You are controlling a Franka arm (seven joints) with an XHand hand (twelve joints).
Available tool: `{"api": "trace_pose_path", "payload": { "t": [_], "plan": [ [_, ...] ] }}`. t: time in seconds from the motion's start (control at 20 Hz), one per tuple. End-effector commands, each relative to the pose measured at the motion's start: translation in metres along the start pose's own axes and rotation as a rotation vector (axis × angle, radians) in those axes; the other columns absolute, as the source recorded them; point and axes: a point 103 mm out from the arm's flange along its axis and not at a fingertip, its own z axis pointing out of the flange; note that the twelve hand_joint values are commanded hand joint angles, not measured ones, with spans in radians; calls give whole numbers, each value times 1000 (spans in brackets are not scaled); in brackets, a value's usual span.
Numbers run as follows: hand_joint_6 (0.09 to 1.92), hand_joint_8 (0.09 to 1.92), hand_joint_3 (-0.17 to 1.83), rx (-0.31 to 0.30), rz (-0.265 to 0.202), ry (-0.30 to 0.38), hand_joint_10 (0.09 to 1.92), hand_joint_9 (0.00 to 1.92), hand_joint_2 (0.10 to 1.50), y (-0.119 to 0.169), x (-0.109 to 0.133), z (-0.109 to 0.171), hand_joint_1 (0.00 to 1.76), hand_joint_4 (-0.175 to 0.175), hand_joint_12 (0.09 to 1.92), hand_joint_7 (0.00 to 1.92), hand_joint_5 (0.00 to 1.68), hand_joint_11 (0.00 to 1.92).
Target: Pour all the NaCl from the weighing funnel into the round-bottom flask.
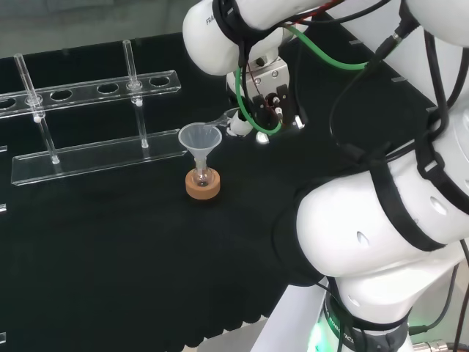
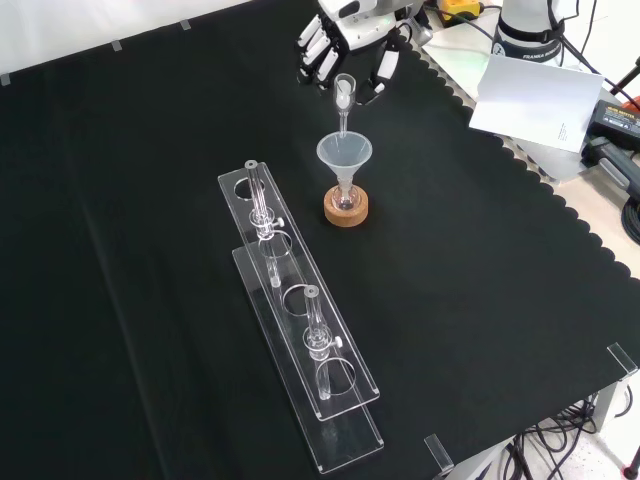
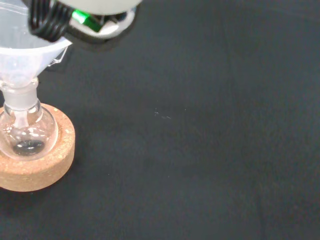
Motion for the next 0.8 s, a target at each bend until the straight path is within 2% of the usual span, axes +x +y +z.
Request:
{"api": "trace_pose_path", "payload": {
  "t": [0.05, 0.8],
  "plan": [
    [677, 642, 606, 9, -8, -23, 400, 857, 690, 2, 1, 0, 1119, 175, 1116, 601, 1258, 664],
    [674, 639, 604, 29, -23, -89, 397, 856, 691, 5, 1, -2, 1120, 175, 1117, 600, 1259, 663]
  ]
}}
